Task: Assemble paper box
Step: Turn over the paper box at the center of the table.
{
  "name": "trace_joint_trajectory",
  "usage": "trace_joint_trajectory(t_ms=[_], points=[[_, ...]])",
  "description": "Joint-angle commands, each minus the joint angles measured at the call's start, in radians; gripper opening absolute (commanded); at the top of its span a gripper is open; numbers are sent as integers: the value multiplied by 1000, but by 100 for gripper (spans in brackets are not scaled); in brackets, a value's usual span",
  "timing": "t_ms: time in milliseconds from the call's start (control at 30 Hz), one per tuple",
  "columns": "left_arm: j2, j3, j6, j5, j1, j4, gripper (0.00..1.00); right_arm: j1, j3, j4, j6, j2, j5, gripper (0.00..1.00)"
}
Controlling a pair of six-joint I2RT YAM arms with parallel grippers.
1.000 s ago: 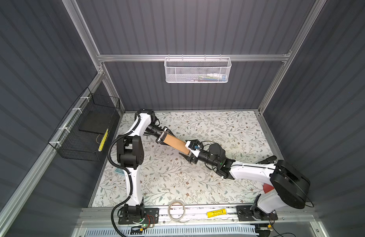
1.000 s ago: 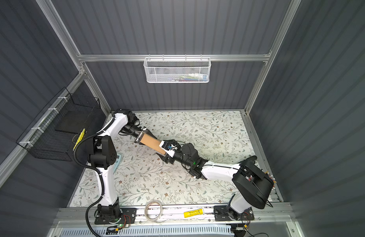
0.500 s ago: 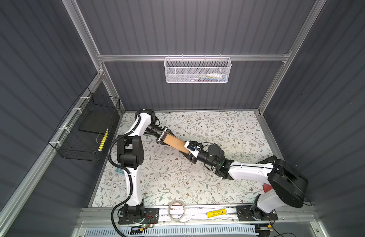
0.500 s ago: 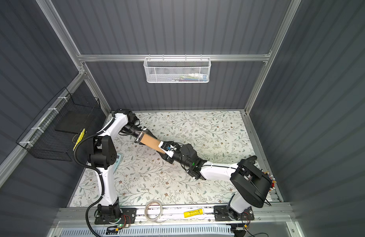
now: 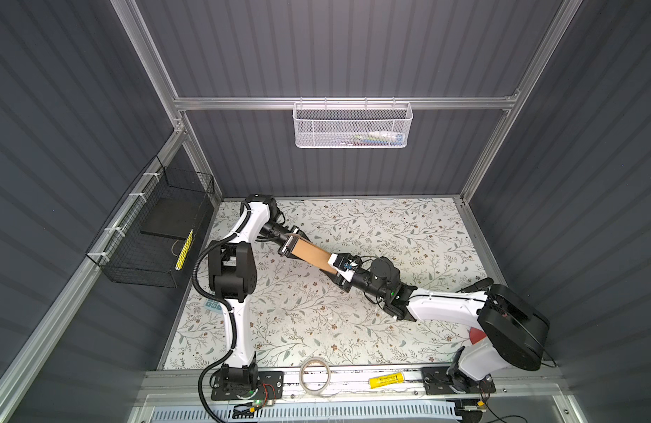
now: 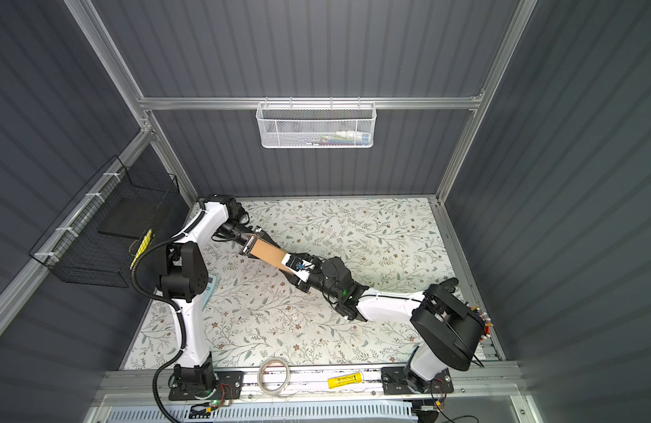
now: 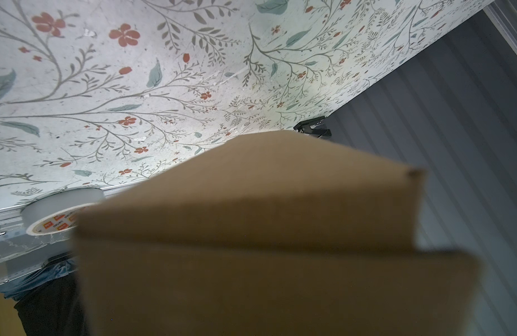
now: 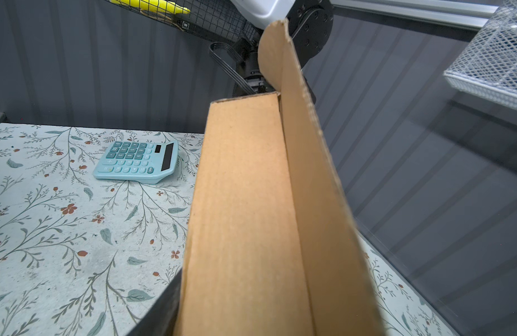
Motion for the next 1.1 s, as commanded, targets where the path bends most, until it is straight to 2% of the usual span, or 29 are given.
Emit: trace_joint_trajectory(t_ms=[0, 400, 633, 1067], points=[[21, 25, 53, 7, -6, -60, 53, -1, 23, 29, 24, -3, 27, 48], [51, 83, 92, 17, -2, -58, 69, -2, -2, -2, 1, -50, 39, 45], [83, 154, 86, -25, 20, -58, 70, -1, -30, -53, -12, -96, 37, 44], [216, 428, 15, -119, 44, -54, 72, -2, -151, -145, -4, -228, 69, 43]])
